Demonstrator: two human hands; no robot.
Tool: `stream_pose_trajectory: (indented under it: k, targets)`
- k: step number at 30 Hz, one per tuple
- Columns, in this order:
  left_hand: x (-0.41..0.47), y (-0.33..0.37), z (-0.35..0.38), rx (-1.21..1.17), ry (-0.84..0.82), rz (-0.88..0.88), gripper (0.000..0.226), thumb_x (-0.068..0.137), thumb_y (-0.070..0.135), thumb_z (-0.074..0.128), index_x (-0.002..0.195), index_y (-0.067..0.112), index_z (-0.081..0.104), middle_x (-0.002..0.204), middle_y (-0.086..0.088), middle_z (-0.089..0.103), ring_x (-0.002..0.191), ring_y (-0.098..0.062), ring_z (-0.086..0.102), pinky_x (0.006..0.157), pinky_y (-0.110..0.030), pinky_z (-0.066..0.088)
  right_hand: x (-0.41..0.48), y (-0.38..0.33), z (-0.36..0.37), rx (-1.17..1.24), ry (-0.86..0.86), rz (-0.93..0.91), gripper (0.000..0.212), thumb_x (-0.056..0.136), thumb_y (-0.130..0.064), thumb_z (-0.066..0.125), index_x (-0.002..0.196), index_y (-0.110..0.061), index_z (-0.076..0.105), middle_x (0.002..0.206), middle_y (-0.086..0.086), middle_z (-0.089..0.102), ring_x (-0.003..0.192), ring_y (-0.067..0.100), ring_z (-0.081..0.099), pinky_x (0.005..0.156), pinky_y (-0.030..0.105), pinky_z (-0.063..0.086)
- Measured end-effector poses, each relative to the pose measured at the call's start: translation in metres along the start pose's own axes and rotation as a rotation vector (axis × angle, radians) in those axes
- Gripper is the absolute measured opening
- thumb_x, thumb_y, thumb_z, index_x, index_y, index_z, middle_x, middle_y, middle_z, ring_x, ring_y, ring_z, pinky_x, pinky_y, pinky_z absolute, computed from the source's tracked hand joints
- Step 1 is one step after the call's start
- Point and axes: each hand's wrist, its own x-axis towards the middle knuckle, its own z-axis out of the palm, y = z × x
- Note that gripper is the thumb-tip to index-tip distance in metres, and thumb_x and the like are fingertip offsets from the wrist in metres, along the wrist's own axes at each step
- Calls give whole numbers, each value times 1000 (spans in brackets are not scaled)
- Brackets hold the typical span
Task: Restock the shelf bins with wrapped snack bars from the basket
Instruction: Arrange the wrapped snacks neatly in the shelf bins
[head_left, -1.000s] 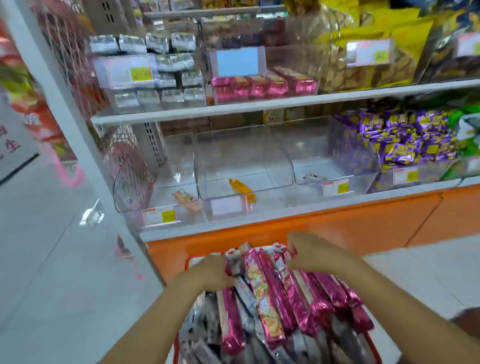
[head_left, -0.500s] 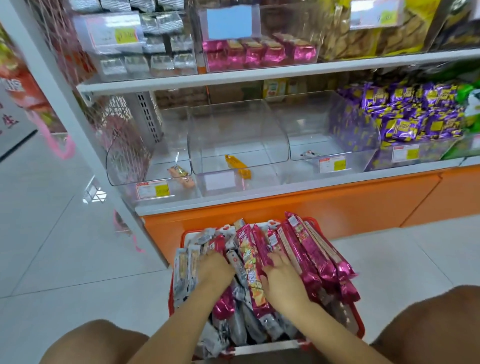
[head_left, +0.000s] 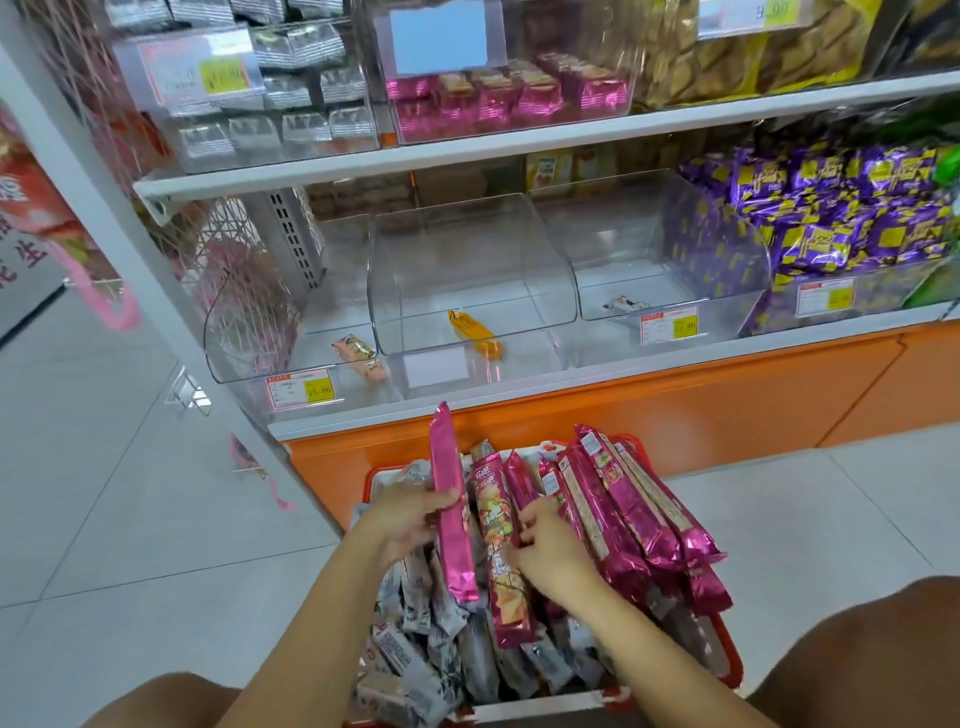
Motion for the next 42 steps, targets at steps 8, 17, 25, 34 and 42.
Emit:
stream_pose_trajectory:
  k: [8,17,25,34,42]
  targets:
    - [-6,1,-4,-398,-190,47,38,85,11,53,123,4,55,119,-22,61,107,-35,60,99,-53,43,8,-3,-8,208,-74,58,52,84,-21,73,125,-15,42,112,0,50,92,12,55,66,19,45]
    - [-8,-2,0,-479,-49,-11,34,102,23,34,125,7,53,106,-17,64,99,-31,61,95,-46,44,3,-6,-13,432,-80,64,42,86,-17,70,121,-20,47,108,-5,56,88,6,56,64,17,43]
    - [-18,9,23,-517,-197,51,40,100,27,33,130,6,49,117,-20,63,105,-33,63,89,-50,50,0,-24,-37,572,-40,-129,35,94,-17,61,125,-30,54,120,-6,62,98,-4,63,81,20,54]
    - [-40,12,56,-560,-292,176,36,87,20,52,119,4,59,115,-22,62,98,-30,63,81,-43,57,-33,-52,-75,-90,125,-312,52,98,-48,43,143,-24,42,134,-7,50,126,13,46,103,22,32]
    - [-60,18,73,-431,-386,313,33,88,3,54,120,6,56,94,-11,71,83,-19,69,71,-32,58,-46,-45,-95,-145,38,-251,107,72,-61,71,154,-31,9,155,-3,27,142,15,26,115,38,28]
